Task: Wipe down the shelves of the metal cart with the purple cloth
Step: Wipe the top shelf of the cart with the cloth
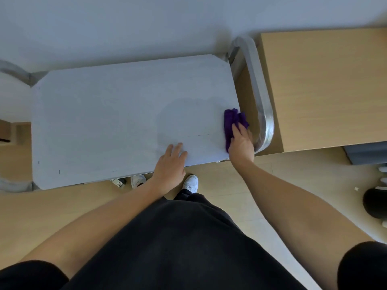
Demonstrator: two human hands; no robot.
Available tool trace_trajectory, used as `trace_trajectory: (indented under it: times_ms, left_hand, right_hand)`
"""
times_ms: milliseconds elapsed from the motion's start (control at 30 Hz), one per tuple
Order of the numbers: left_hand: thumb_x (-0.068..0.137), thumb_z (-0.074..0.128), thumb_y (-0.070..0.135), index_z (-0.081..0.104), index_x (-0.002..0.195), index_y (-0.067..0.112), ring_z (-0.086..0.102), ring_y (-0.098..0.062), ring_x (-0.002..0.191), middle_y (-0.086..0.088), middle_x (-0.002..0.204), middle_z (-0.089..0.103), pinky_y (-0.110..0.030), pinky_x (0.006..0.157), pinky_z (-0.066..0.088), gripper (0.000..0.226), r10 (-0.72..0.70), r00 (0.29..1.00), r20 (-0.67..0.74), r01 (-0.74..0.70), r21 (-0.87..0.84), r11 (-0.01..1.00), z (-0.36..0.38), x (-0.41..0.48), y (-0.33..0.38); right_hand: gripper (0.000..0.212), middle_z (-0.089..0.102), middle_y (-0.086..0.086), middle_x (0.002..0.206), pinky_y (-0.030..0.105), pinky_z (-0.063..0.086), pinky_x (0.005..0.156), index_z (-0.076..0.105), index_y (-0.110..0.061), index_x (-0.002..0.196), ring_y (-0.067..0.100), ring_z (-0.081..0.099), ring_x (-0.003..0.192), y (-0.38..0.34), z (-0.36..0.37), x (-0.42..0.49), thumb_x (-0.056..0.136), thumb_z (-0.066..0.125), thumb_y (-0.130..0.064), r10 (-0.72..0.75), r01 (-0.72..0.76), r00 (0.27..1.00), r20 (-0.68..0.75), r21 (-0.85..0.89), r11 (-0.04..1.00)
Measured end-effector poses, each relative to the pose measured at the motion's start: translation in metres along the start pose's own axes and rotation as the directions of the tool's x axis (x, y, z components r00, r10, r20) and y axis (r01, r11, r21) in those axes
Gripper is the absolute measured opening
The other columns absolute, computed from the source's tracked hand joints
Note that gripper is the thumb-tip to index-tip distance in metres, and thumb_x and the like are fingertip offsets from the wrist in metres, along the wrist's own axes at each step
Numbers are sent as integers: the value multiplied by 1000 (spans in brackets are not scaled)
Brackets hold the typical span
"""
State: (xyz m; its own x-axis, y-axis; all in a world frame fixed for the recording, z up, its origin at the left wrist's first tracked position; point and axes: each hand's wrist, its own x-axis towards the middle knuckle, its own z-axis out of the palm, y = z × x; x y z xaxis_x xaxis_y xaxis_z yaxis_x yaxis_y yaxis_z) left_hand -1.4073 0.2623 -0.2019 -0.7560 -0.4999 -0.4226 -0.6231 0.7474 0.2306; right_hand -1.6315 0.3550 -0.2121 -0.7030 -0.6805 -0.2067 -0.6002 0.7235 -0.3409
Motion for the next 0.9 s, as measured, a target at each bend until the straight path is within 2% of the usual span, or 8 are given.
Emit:
trace_trajectory:
  times_ms: [100,200,300,400,567,700,767,900]
  left_hand:
    - [91,53,21,42,136,15,18,-38,143,-8,157,20,-39,93,48,47,-16,1000,5,16,-3,1000,0,3,5]
    - [89,55,21,44,135,16,21,-39,141,-8,156,23,-40,91,49,47,-28,1000,10,28,3,1000,-1,3,4]
    - [89,56,21,44,136,19,21,-38,142,-7,156,24,-42,95,50,49,-28,1000,1,28,-4,1000,-2,1,1]
    - [89,55,20,42,139,23,21,-32,144,-4,157,23,-39,96,49,52,-12,1000,-3,12,-9,1000,-4,-2,-4]
    - [89,54,17,44,139,26,23,-27,143,-3,158,22,-39,94,48,53,-22,1000,-3,22,-33,999,-12,-12,-26]
    - [87,54,15,44,140,27,26,-26,143,-3,158,22,-40,89,50,55,-11,1000,2,11,-31,999,-14,-22,-53]
    - [86,55,13,45,141,25,27,-26,142,-2,159,23,-41,89,50,57,23,1000,8,-22,-38,999,-15,-24,-61]
    - [83,58,13,49,137,19,32,-28,140,-8,155,31,-41,87,51,54,44,999,-5,-45,-64,997,-17,-27,-71]
  right_hand:
    - [61,29,5,156,41,28,117,36,-15,147,32,25,143,-13,4,-5,90,47,2,64,-64,998,4,2,998]
    - [65,30,5,156,37,14,120,37,-16,146,34,25,143,-49,22,-16,85,47,5,-35,33,997,65,26,999]
    - [65,32,4,155,36,21,120,39,-16,146,31,24,144,-72,40,-31,86,50,5,-293,288,941,171,54,956]
    - [60,36,2,154,39,35,113,41,-18,145,29,29,142,-60,35,-22,89,49,3,-369,362,911,183,71,929]
    - [61,34,5,154,42,30,117,40,-15,145,31,28,142,-13,13,1,88,45,7,-67,66,998,23,34,997]
    - [66,34,7,155,42,23,118,42,-13,144,37,28,140,-55,24,-8,82,44,10,83,-83,997,-1,58,995]
    - [65,37,9,153,40,23,118,46,-11,141,36,31,139,-93,39,-22,79,47,10,-51,44,997,62,112,993]
    - [61,41,5,151,44,36,112,47,-15,141,32,32,140,-141,68,-52,85,51,6,-396,375,896,201,136,917]
